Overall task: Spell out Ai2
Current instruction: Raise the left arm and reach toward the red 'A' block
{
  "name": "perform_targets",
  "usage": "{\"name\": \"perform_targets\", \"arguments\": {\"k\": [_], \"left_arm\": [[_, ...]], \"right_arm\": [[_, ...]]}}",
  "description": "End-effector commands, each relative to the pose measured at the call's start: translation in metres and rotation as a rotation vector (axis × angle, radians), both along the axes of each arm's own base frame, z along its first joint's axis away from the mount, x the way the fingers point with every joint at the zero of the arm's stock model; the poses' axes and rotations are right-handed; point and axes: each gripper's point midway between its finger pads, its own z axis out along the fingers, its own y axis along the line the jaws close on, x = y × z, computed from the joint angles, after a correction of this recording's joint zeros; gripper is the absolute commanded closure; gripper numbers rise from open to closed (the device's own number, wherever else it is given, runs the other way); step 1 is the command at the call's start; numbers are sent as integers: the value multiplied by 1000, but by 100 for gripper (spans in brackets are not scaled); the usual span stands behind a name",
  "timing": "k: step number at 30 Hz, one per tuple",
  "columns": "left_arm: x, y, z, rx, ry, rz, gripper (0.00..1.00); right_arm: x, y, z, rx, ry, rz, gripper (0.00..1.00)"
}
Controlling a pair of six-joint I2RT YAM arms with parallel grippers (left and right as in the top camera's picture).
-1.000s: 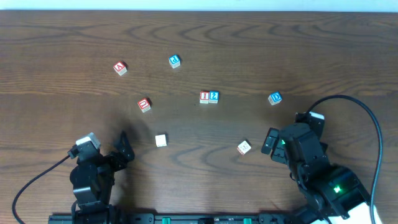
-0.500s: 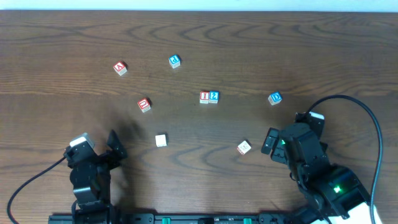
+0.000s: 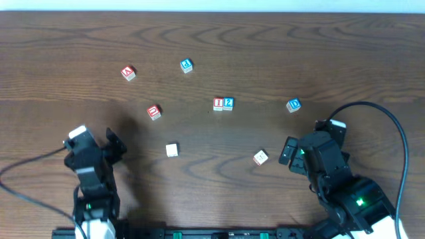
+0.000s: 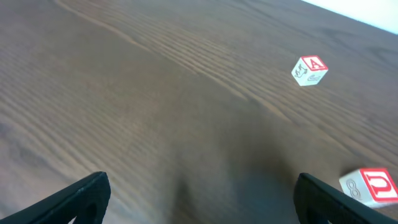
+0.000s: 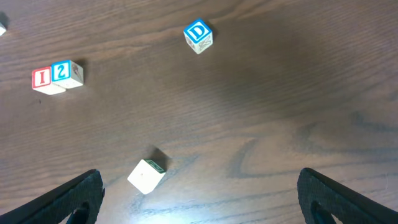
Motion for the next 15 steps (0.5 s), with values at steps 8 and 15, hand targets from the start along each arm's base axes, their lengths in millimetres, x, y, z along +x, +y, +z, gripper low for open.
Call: {"name": "perform_targets", "arguments": {"k": [8, 15], "left_arm": [[69, 13, 36, 17, 67, -5, 4], [125, 17, 61, 23, 98, -42, 4]], "right_arm": [[-1, 0, -1, 2, -2, -6, 1], [-1, 0, -1, 2, -2, -6, 1]]}}
